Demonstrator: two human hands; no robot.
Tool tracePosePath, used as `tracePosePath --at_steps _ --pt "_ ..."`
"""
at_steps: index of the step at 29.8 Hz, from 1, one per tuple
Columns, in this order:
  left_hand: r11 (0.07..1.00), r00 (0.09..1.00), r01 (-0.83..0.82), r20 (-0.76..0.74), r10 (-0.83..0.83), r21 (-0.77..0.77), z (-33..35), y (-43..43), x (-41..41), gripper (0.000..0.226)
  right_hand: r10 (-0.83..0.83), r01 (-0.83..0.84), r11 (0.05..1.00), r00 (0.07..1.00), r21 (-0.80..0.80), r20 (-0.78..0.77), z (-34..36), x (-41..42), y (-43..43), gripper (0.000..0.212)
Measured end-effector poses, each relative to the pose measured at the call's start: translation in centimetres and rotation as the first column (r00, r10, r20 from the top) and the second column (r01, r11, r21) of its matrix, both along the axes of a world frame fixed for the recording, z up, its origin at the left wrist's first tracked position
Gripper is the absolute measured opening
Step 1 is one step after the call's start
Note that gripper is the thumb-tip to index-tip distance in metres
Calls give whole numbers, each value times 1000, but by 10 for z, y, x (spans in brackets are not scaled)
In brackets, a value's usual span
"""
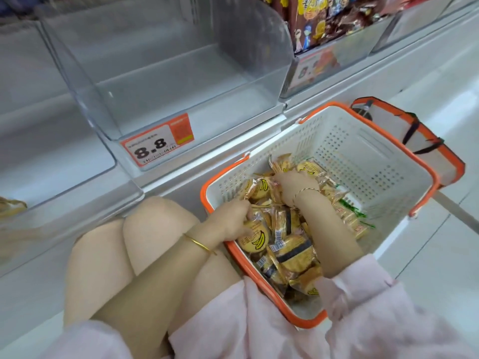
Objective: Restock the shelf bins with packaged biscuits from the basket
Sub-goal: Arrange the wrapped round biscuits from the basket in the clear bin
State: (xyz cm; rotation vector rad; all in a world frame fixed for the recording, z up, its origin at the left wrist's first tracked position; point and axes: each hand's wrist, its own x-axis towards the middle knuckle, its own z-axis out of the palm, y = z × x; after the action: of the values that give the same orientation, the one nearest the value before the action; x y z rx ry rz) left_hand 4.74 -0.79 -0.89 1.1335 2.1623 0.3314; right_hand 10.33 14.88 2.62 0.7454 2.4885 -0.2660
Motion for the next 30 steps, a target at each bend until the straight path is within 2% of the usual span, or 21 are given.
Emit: tracePosePath --at_steps 3,6,9,11,13,16,19,21,24,26,28,30 --pt "1000 999 12 53 -13 22 3 -1 -2 28 63 -62 997 998 46 -17 7 1 7 45" --pt "993 996 -39 85 29 107 22 -9 -5 24 160 -156 986 986 57 -55 30 5 10 32" --pt "975 993 -109 61 99 191 66 -28 -11 21 180 -176 984 955 40 -236 67 7 1 29" --pt "951 986 -168 21 168 261 104 -53 -16 20 250 -242 968 900 69 -356 99 4 -18 28" --pt "917 962 -223 -80 263 330 143 -92 -20 20 336 -325 940 828 105 -449 133 0 -47 28" --pt "839 858 -342 -224 462 423 197 -169 -20 22 430 -432 888 661 156 -615 174 -12 -106 27" --pt "681 652 -495 -286 702 540 229 -244 -24 26 456 -525 829 436 193 -776 195 -38 -177 25" --pt "600 502 -540 -347 792 589 234 -284 -36 26 464 -558 801 349 217 -815 197 -65 -222 24" --pt "594 353 -563 -483 802 575 224 -325 -64 28 477 -565 795 359 220 -802 185 -112 -277 24" --pt "631 273 -608 -619 737 483 209 -339 -83 29 498 -579 789 405 207 -767 171 -140 -305 26" --pt "676 225 -654 -767 601 338 197 -344 -96 23 538 -594 779 469 201 -701 155 -162 -329 28" --pt "704 245 -660 -810 533 263 188 -345 -103 35 556 -595 782 531 186 -639 140 -175 -347 28"
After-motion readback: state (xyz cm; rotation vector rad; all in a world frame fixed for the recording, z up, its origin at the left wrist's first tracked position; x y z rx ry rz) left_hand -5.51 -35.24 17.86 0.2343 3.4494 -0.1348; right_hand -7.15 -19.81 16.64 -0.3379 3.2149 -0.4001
